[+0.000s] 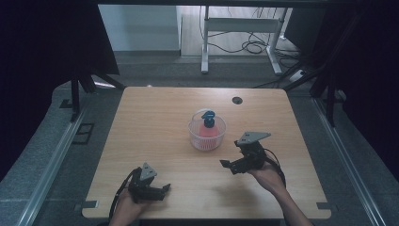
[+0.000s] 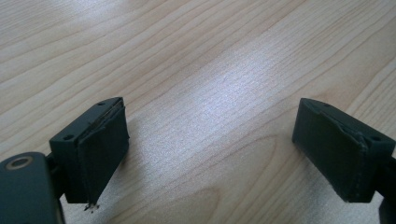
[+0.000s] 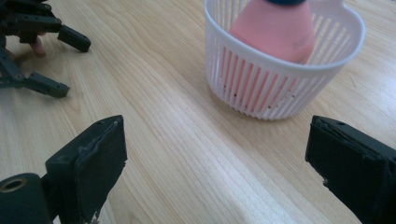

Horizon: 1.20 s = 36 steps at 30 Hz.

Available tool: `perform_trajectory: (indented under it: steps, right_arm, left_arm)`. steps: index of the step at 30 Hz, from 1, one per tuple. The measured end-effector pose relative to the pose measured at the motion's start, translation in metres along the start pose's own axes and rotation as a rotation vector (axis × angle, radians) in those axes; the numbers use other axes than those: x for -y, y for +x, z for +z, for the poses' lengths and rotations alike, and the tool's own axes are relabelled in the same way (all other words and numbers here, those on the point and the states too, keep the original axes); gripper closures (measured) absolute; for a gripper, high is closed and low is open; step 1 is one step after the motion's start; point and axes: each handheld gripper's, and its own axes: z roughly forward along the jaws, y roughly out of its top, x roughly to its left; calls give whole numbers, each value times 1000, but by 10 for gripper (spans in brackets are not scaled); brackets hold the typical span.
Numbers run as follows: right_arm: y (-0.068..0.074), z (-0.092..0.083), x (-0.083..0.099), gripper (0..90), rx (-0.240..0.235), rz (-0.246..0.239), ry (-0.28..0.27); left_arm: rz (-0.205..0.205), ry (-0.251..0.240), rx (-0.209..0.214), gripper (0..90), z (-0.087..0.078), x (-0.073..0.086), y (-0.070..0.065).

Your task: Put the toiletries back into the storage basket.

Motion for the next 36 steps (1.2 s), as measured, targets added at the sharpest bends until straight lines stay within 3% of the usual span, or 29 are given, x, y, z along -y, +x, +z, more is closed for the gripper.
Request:
perform_trajectory:
  steps: [36]
  right_arm:
    - [-4,-32,66,13,76,64,-2]
  left_arm:
    - [0,4,0,103,0,0,0]
